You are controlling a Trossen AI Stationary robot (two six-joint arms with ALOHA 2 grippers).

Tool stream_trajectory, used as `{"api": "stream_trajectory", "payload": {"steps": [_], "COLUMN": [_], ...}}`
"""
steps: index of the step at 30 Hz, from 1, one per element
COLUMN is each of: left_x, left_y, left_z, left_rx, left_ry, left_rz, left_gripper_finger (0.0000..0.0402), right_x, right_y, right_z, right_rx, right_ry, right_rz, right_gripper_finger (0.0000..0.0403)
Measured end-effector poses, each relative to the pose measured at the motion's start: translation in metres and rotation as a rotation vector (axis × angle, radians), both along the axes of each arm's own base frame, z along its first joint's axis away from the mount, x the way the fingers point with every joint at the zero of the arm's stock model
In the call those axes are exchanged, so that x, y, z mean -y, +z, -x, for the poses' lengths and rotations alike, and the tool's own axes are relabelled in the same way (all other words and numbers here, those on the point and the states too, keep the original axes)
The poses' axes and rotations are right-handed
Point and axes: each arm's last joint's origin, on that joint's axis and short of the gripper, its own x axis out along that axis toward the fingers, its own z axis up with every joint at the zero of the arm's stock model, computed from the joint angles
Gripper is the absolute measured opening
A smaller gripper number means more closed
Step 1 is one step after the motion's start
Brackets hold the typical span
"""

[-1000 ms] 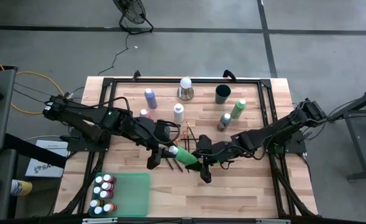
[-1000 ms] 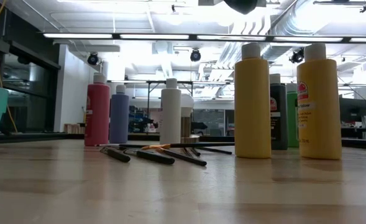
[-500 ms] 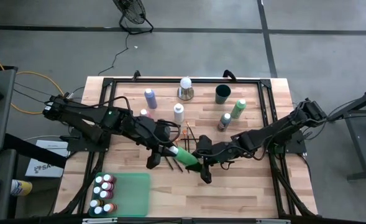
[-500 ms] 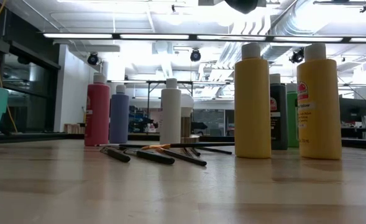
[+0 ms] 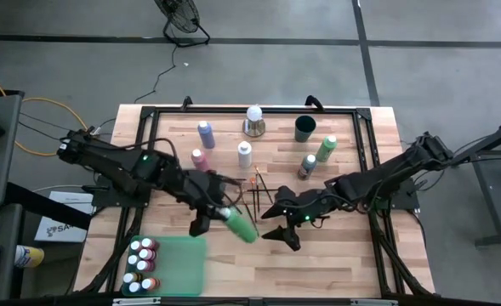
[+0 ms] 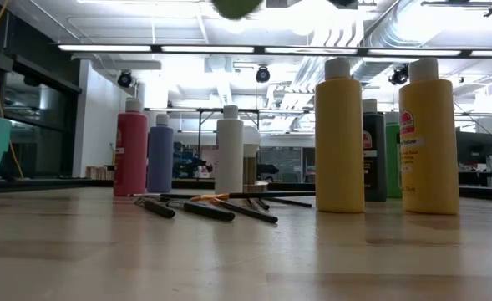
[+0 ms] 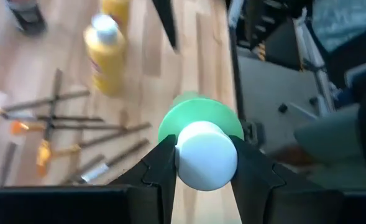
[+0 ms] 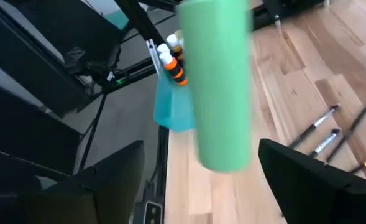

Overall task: Pick & Place Paint Supplies
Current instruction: Put the green paint bottle into the green bin

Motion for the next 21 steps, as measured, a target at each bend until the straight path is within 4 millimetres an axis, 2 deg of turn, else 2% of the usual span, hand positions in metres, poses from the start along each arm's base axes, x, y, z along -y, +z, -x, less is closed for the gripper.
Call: {"api": "stream_trajectory", "payload": {"steps": [5,10,15,18,21], "left_x": [0.026,0.057,0.088,0.104,0.118], "left_y": [-0.012,-0.020,-0.025,-0.035,-0.041], "left_z": [0.024,0.049,0.075,0.089,0.098], "left_rx": [-0.181,-0.281,-0.297,-0.362,-0.393], "left_ry": [-0.003,0.066,0.161,0.190,0.207], "left_rz": [-0.013,-0.019,-0.009,-0.030,-0.017], "left_gripper_finger": [0.0112,0.0112,0.0112,0.0112,0.0112], "right_x": [0.008,0.015,0.019,0.019,0.020], "right_y": [0.011,0.023,0.027,0.027,0.027], "right_z": [0.014,0.027,0.031,0.031,0.031], "right_rx": [-0.016,0.003,0.018,0.020,0.019], "right_ry": [-0.053,-0.113,-0.165,-0.182,-0.184], "right_rz": [0.014,0.037,0.057,0.066,0.065], "right_gripper_finger": [0.0307,0.0303,0.0302,0.0302,0.0302]}}
